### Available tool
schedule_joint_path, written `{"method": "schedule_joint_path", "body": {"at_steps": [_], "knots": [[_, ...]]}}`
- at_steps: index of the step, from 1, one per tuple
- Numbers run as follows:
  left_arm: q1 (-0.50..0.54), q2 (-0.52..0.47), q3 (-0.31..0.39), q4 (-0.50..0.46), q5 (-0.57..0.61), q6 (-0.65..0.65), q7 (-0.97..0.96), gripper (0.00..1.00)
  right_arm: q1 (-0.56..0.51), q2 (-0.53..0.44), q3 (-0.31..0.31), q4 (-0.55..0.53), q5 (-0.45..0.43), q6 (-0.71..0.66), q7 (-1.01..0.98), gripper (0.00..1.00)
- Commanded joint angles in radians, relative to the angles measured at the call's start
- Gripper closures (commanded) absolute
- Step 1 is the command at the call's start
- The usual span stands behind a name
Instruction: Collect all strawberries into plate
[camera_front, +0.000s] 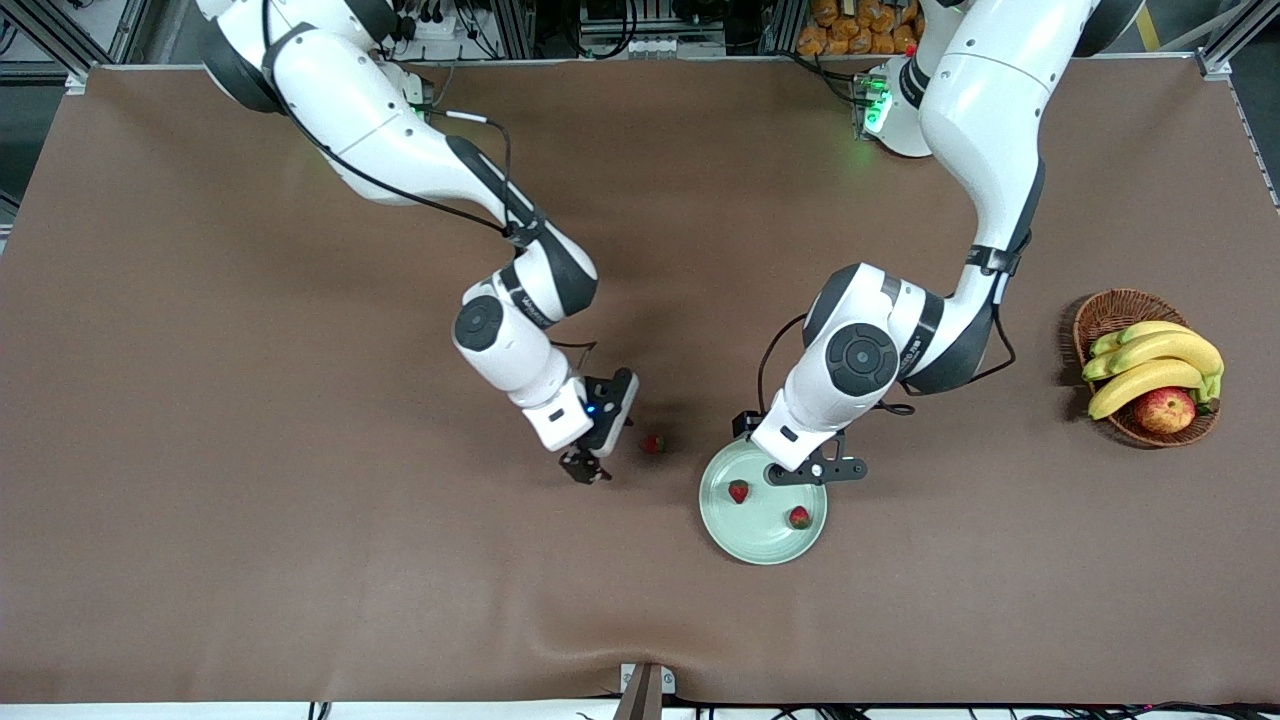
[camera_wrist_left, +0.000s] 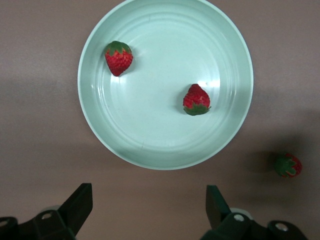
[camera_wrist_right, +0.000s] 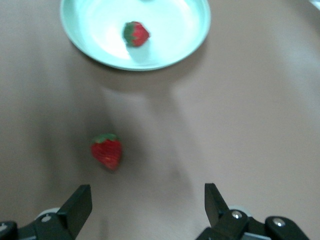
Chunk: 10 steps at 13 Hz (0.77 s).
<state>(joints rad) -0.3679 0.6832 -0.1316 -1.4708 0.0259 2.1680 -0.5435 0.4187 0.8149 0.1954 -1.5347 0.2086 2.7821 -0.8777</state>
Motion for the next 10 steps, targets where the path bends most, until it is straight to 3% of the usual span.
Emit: {"method": "schedule_joint_path", "body": {"at_steps": [1, 7, 8, 10], "knots": [[-0.012, 0.010, -0.002, -0.003, -0.018, 0.056, 0.002, 0.00, -0.101, -0.114, 0.013, -0.071, -0.011, -0.106, -0.015, 0.00], [-0.065, 0.027, 0.001, 0.015, -0.011, 0.177, 0.004, 0.00, -0.306, -0.290, 0.012, -0.074, -0.012, -0.436, -0.007, 0.00], [-0.083, 0.042, 0.001, 0.015, -0.009, 0.208, 0.004, 0.00, -0.333, -0.333, -0.007, -0.080, -0.023, -0.508, -0.007, 0.00], [-0.132, 0.059, 0.006, 0.015, -0.001, 0.272, 0.004, 0.00, -0.339, -0.410, -0.109, -0.079, -0.046, -0.657, -0.011, 0.00]]}}
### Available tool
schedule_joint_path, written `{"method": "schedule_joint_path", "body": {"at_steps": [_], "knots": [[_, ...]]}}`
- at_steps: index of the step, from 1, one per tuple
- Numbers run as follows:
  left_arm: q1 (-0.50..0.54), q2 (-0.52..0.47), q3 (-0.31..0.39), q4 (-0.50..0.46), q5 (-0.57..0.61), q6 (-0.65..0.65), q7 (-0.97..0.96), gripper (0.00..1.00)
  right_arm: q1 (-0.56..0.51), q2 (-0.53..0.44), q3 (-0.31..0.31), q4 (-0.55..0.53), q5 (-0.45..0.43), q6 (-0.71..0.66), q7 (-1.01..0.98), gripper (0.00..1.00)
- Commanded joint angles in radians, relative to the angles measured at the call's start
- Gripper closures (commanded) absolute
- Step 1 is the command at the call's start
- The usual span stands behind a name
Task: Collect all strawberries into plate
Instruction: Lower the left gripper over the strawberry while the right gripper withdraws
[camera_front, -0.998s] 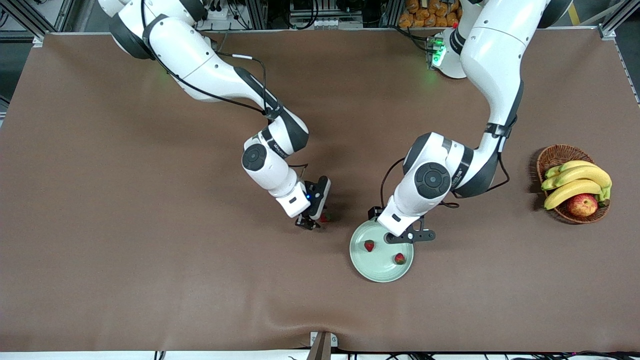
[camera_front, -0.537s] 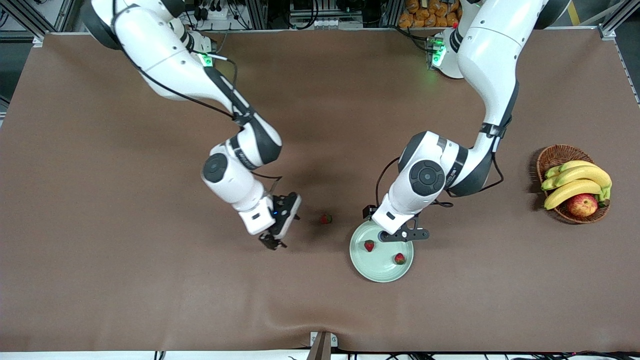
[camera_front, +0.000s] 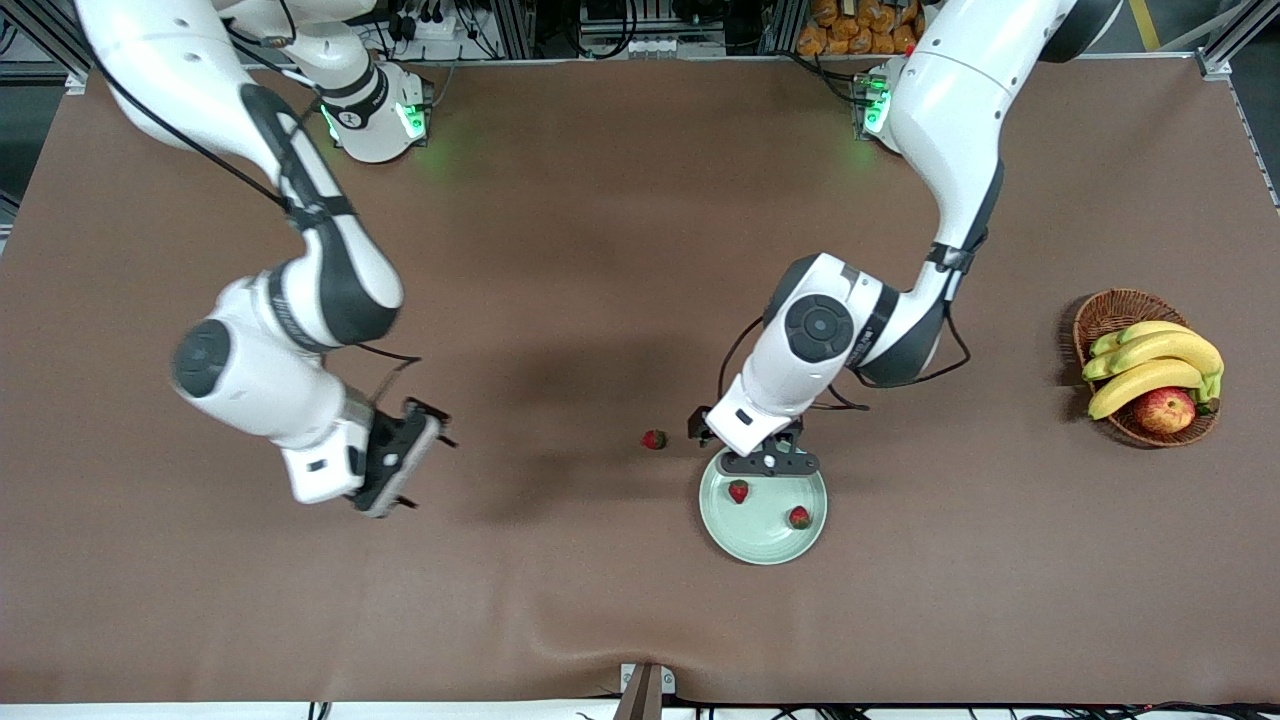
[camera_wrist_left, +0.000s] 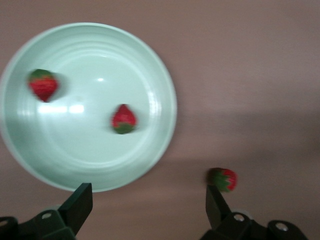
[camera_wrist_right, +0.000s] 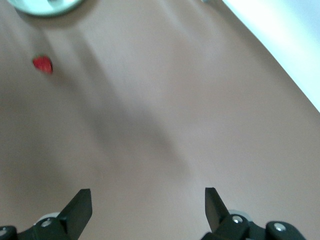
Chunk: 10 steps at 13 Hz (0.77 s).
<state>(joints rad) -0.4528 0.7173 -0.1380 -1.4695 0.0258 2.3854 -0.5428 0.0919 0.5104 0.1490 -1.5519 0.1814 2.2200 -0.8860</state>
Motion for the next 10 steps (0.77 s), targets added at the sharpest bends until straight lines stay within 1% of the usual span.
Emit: {"method": "schedule_joint_path", "body": {"at_steps": [1, 3, 5, 6, 7, 9, 10], "knots": [[-0.061, 0.034, 0.014, 0.014, 0.020, 0.078, 0.001, 0.00, -0.006, -0.145, -0.112, -0.063, -0.019, -0.152, -0.002, 0.00], [-0.082, 0.051, 0.012, 0.012, 0.098, 0.121, 0.001, 0.00, -0.024, -0.208, -0.172, -0.065, -0.019, -0.248, 0.021, 0.00], [-0.113, 0.077, 0.014, 0.012, 0.163, 0.173, -0.005, 0.00, -0.078, -0.297, -0.175, -0.114, -0.020, -0.304, 0.118, 0.00], [-0.115, 0.097, 0.014, 0.011, 0.184, 0.204, -0.006, 0.00, -0.084, -0.352, -0.177, -0.155, -0.029, -0.325, 0.184, 0.00], [-0.131, 0.115, 0.015, 0.008, 0.197, 0.240, -0.014, 0.00, -0.087, -0.400, -0.177, -0.178, -0.054, -0.359, 0.256, 0.00], [-0.139, 0.145, 0.023, 0.006, 0.212, 0.279, -0.014, 0.00, -0.087, -0.469, -0.175, -0.178, -0.120, -0.463, 0.422, 0.00], [-0.138, 0.151, 0.021, 0.008, 0.247, 0.285, -0.013, 0.09, -0.087, -0.496, -0.175, -0.178, -0.135, -0.506, 0.506, 0.00]]}}
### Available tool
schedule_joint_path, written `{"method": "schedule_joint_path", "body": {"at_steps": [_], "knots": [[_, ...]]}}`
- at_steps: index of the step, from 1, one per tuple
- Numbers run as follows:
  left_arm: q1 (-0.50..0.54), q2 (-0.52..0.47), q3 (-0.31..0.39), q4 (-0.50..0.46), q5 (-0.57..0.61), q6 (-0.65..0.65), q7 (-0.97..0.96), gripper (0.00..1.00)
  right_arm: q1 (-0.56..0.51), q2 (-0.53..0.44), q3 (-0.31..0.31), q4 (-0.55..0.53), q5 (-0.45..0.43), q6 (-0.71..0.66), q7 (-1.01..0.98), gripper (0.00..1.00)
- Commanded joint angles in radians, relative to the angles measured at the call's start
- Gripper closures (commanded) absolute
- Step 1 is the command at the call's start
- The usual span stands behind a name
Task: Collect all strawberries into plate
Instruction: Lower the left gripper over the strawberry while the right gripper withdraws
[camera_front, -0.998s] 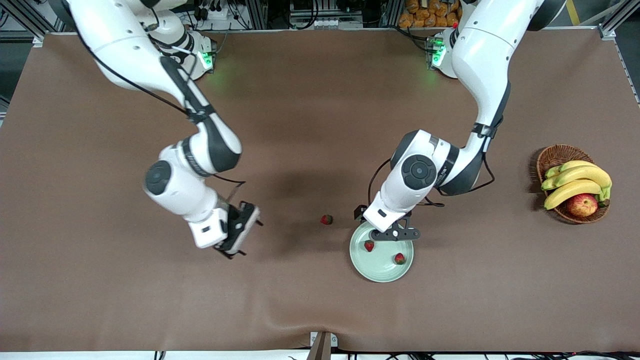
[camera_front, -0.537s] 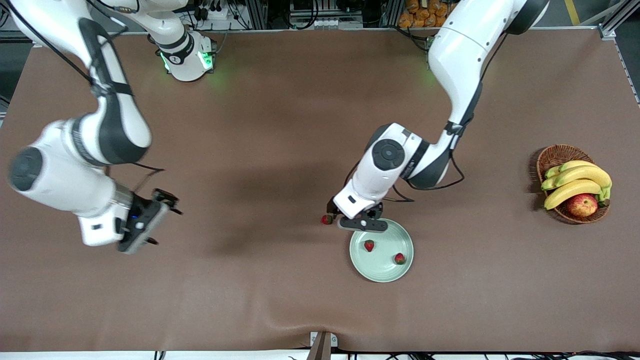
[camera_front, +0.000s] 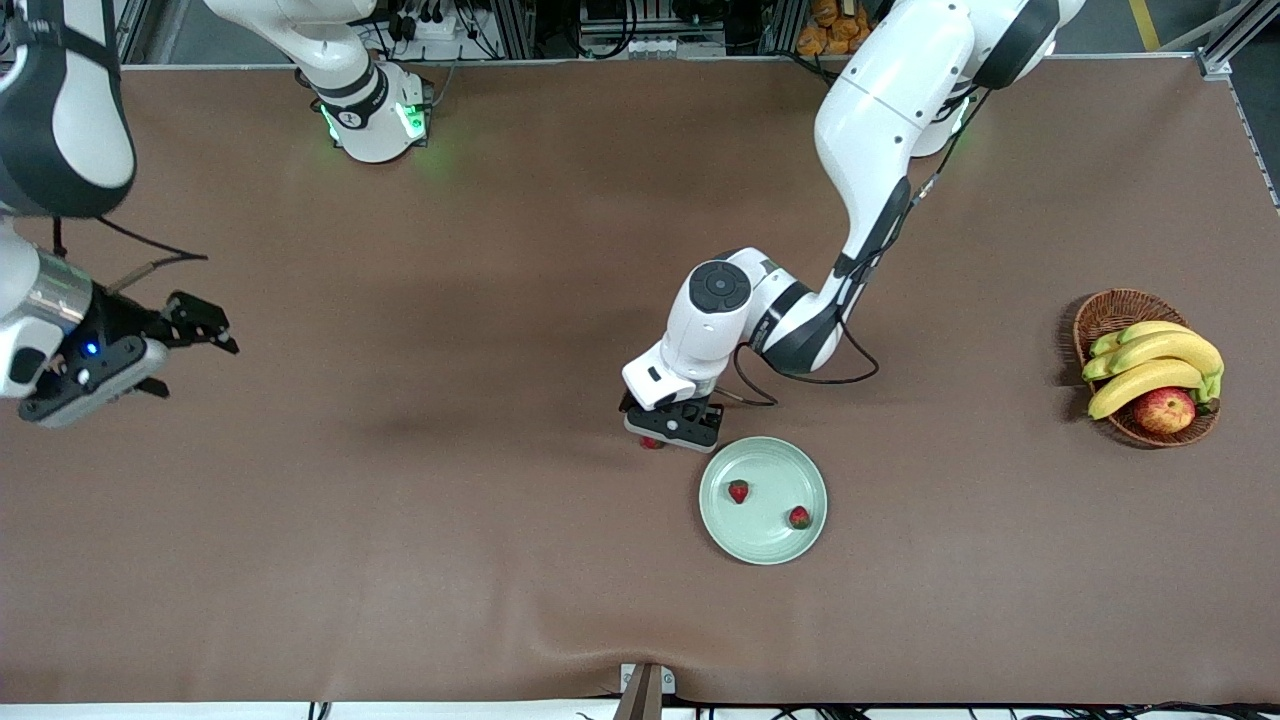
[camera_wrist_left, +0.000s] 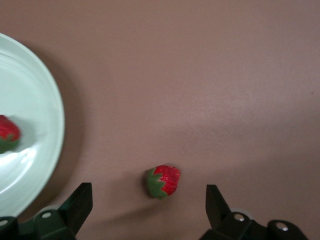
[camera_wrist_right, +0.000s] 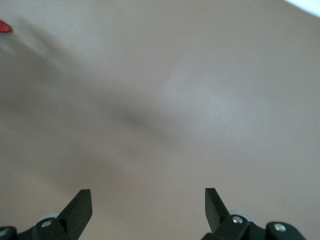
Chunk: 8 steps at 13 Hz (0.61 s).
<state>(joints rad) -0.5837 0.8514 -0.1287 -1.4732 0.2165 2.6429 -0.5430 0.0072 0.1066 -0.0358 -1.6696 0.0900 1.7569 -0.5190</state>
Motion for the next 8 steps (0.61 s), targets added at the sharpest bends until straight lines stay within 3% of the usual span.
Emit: {"method": "schedule_joint_path", "body": {"at_steps": [1, 3, 8], "knots": [[-0.007, 0.021, 0.012, 0.011, 0.087, 0.028, -0.014, 0.16, -0.010, -0.114, 0.014, -0.061, -0.049, -0.081, 0.211, 0.00], [-0.007, 0.026, 0.012, 0.013, 0.093, 0.040, -0.014, 0.25, -0.022, -0.143, 0.014, -0.058, -0.052, -0.163, 0.353, 0.00], [-0.007, 0.052, 0.011, 0.014, 0.087, 0.103, -0.018, 0.25, -0.018, -0.166, 0.014, -0.032, -0.052, -0.234, 0.533, 0.00]]}}
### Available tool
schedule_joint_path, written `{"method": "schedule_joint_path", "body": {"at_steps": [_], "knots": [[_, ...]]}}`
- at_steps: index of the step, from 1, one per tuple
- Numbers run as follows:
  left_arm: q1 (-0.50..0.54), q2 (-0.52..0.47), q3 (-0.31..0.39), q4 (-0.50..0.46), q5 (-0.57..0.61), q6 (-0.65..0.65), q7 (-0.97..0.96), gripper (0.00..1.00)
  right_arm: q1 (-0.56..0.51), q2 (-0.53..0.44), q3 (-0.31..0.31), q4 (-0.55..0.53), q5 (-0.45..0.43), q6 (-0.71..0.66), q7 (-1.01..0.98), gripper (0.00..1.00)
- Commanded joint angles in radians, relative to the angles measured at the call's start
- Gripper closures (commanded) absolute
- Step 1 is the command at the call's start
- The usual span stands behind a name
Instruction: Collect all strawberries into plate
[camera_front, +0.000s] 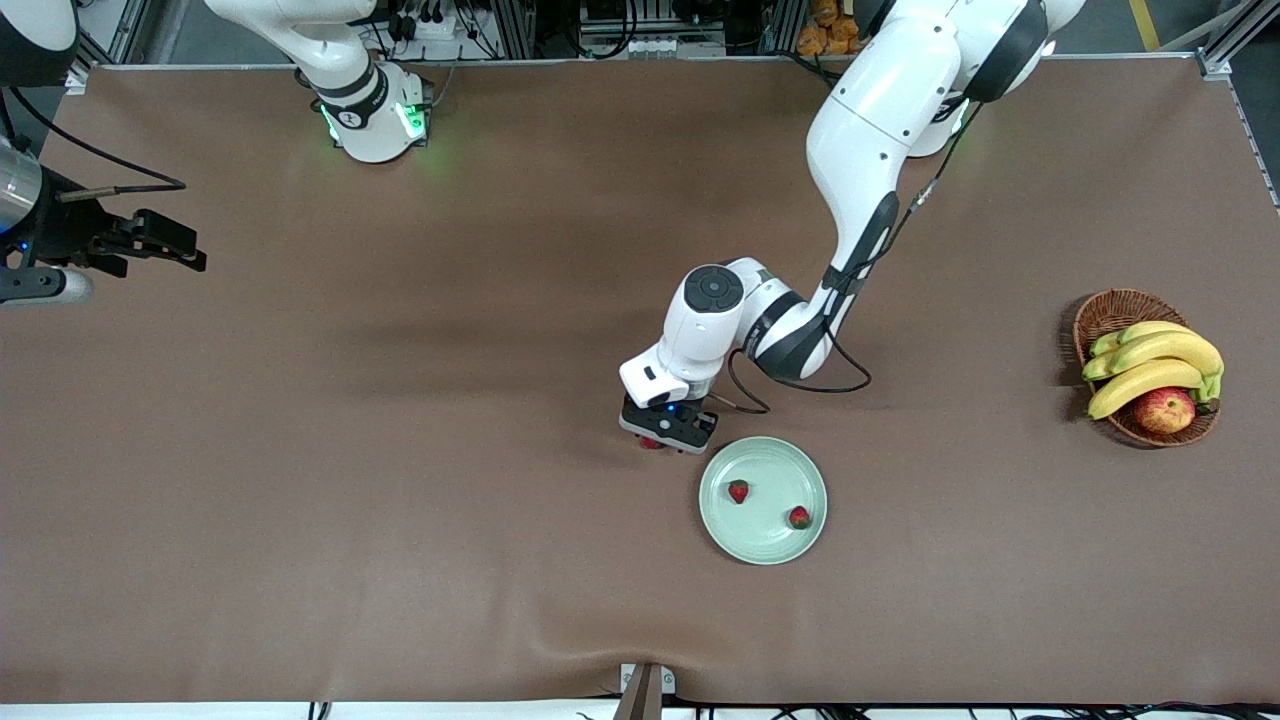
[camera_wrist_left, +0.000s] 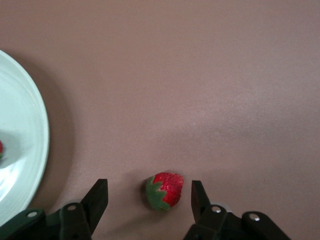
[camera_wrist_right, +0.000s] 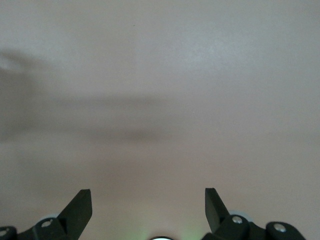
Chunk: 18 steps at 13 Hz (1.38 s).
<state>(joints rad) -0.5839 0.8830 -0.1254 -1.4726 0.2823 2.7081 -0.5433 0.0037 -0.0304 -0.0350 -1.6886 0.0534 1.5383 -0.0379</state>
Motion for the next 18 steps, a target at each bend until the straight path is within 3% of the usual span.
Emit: {"method": "schedule_joint_path", "body": {"at_steps": [1, 8, 16, 17, 18], "knots": [[-0.005, 0.025, 0.009, 0.014, 0.024, 0.048, -0.017, 0.25, -0.016, -0.031, 0.012, 0.004, -0.015, -0.027, 0.050, 0.00], [-0.007, 0.042, 0.007, 0.015, 0.020, 0.090, -0.017, 0.39, -0.054, -0.046, 0.004, 0.119, -0.024, -0.119, 0.061, 0.00], [-0.016, 0.050, 0.007, 0.017, 0.018, 0.091, -0.018, 0.45, -0.087, -0.036, 0.012, 0.184, -0.026, -0.121, 0.062, 0.00], [-0.016, 0.050, 0.007, 0.017, 0.018, 0.091, -0.018, 0.50, -0.084, -0.036, 0.014, 0.184, -0.026, -0.119, 0.062, 0.00], [-0.014, 0.050, 0.007, 0.017, 0.018, 0.091, -0.018, 0.61, -0.082, -0.036, 0.014, 0.184, -0.026, -0.115, 0.062, 0.00]]}}
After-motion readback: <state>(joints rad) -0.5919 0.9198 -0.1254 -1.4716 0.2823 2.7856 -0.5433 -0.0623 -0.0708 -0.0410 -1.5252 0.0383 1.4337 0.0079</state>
